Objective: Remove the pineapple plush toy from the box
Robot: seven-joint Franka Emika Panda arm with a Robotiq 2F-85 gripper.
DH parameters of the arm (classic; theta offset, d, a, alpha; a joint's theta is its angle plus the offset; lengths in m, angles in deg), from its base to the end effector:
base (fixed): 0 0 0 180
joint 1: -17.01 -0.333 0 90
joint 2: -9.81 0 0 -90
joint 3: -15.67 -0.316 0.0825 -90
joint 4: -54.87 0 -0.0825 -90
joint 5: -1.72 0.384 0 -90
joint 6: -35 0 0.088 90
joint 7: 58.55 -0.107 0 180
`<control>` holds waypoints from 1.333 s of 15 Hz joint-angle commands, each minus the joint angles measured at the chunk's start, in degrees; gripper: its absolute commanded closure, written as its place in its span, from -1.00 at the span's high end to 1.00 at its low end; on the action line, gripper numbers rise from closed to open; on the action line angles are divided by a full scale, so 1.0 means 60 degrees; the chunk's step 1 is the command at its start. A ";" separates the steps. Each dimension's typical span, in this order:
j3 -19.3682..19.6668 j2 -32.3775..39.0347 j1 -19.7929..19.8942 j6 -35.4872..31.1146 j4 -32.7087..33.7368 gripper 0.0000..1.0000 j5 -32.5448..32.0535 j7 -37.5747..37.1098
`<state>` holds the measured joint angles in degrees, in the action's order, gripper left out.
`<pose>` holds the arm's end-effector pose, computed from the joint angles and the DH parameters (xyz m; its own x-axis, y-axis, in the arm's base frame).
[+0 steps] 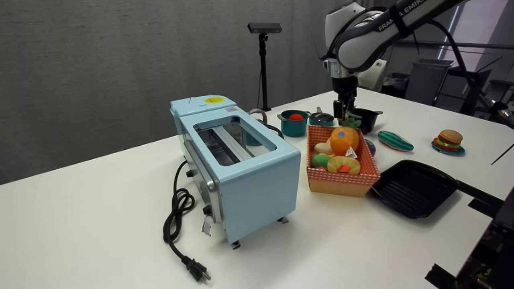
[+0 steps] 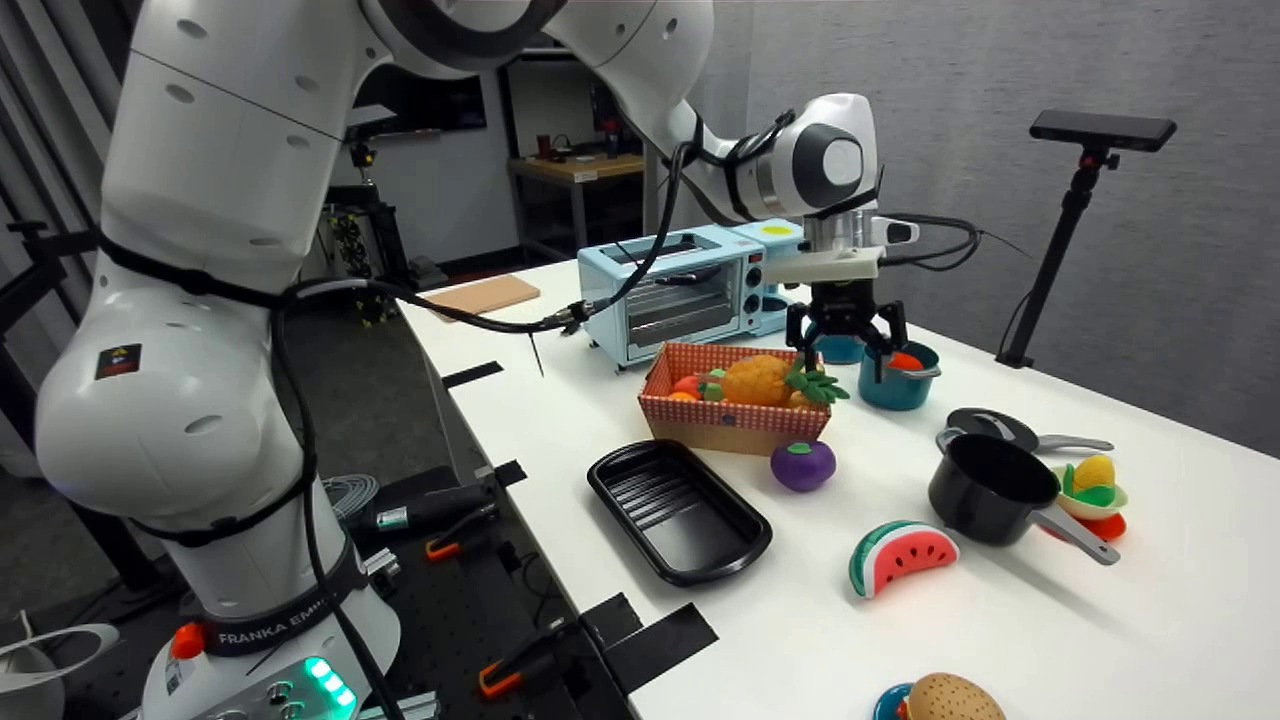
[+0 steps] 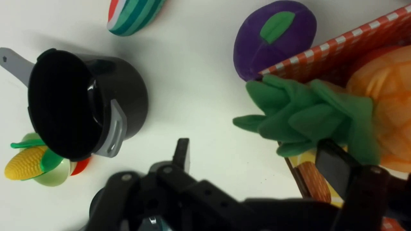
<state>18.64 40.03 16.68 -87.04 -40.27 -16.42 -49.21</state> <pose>0.6731 -0.0409 0.3002 0.9524 0.2770 -0.1273 0.3016 -0.9169 0.2615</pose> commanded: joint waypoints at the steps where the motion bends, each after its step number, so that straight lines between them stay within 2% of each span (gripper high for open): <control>1: 0.0178 -0.0329 0.0026 -0.0467 -0.0758 1.00 -0.0172 -0.0521; 7: 0.0362 -0.0611 0.0022 -0.0728 -0.1367 1.00 -0.0178 -0.0955; 8: 0.0386 -0.0623 0.0012 -0.0721 -0.1382 0.53 -0.0193 -0.1029; 10: 0.0429 -0.0655 -0.0016 -0.0711 -0.1431 0.34 -0.0220 -0.1206; 18: 0.0591 -0.0698 -0.0022 -0.0412 -0.1283 -0.94 -0.0085 -0.2300; 20: 0.0632 -0.0718 -0.0033 -0.0398 -0.1290 -1.00 -0.0096 -0.2498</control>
<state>21.72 37.32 16.71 -89.75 -46.96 -16.42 -61.69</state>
